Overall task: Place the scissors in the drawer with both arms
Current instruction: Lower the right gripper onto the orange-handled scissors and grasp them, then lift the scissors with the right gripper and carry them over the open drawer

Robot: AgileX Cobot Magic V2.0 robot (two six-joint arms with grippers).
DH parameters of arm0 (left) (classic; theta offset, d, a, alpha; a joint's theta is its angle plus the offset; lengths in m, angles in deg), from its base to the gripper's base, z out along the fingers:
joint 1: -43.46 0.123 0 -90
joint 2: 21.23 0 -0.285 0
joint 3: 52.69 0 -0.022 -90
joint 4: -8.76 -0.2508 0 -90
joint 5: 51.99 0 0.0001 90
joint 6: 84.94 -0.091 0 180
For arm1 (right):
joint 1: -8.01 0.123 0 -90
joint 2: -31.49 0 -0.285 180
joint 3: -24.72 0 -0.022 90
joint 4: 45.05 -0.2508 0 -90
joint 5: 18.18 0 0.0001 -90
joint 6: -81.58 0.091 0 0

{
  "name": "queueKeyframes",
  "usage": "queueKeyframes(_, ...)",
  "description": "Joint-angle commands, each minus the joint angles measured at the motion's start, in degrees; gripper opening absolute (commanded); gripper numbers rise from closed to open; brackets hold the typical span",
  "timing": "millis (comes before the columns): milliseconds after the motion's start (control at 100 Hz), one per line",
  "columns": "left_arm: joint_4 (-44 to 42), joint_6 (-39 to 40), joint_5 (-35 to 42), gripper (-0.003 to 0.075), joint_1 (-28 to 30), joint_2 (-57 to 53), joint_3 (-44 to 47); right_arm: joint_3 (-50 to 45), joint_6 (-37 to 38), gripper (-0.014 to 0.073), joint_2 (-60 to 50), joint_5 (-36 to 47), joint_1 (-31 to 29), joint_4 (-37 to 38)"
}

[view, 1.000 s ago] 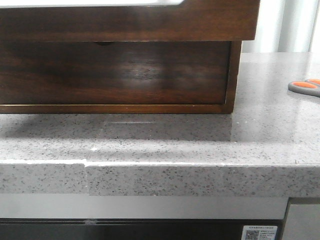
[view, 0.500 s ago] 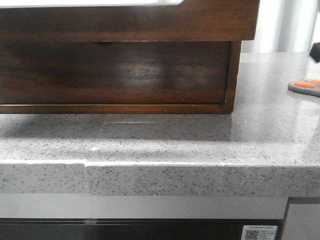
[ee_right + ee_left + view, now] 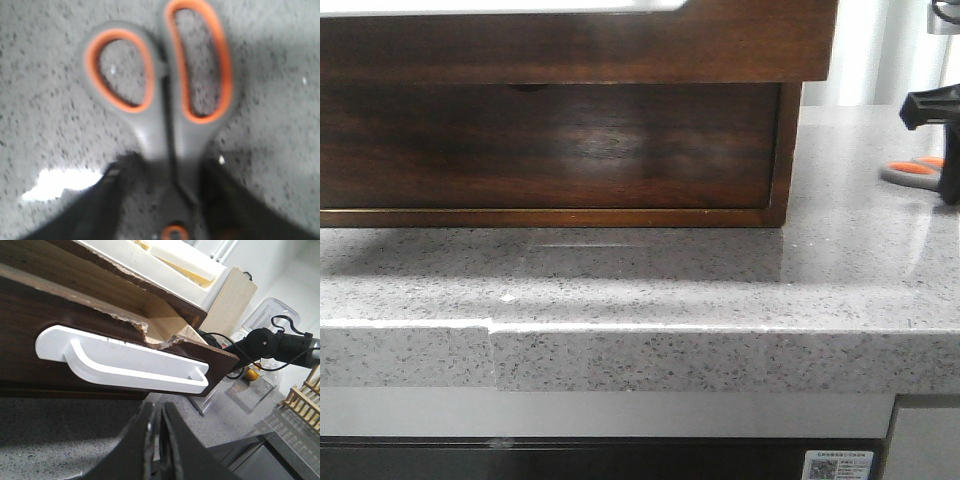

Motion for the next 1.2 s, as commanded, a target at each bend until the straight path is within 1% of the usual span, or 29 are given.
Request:
queueKeyframes(0,2.7,-0.1,1.4,-0.0019,-0.1,0.8,-2.0,0.3,0.0,-0.0016,-0.2,-2.7,-0.1,0.3)
queueKeyframes(30,2.7,-0.1,1.4,-0.0019,-0.1,0.8,-2.0,0.3,0.0,-0.0082,-0.3,-3.0,-0.1,0.3)
queueKeyframes(150,2.7,-0.1,1.4,-0.0019,-0.1,0.8,-2.0,0.3,0.0,-0.0071,-1.0,-3.2,-0.2,0.3)
queueKeyframes(250,2.7,-0.1,1.4,-0.0019,-0.1,0.8,-2.0,0.4,0.0,-0.0071,-3.9,-2.6,-0.1,0.0)
queueKeyframes(350,2.7,-0.1,1.4,-0.0019,-0.1,0.8,-2.0,0.4,0.0,-0.0071,-10.0,-1.5,-0.1,-0.4)
queueKeyframes(420,2.7,-0.3,1.4,-0.0019,-0.1,0.8,-2.0,0.6,0.0,-0.0071,-15.2,0.1,0.0,-2.6)
queueKeyframes(510,2.2,-0.9,1.4,-0.0019,-0.1,0.8,-2.0,2.1,-1.7,-0.0071,-21.9,1.1,1.5,-4.1)
queueKeyframes(630,1.8,-1.0,1.4,-0.0019,-0.1,0.8,-2.0,6.4,-4.5,-0.0071,-28.6,1.2,6.5,-4.1)
queueKeyframes(720,1.8,-1.1,1.4,-0.0019,-0.1,0.8,-2.0,10.7,-6.5,-0.0071,-31.5,1.2,11.7,-4.1)
queueKeyframes(810,1.6,-1.1,1.4,-0.0019,-0.1,0.8,-2.0,15.2,-7.3,-0.0071,-32.2,1.2,17.2,-4.1)
queueKeyframes(950,1.6,-1.1,1.4,-0.0019,-0.1,0.8,-2.0,20.6,-10.7,-0.0071,-31.7,1.2,25.0,-4.1)
queueKeyframes(1070,1.6,-1.1,1.4,-0.0019,-0.1,0.8,-2.0,23.2,-17.0,-0.0071,-30.1,1.4,31.7,-4.1)
queueKeyframes(1190,1.6,-1.1,1.4,-0.0019,-0.1,0.8,-2.0,23.7,-27.1,-0.0071,-27.1,1.4,37.8,-4.1)
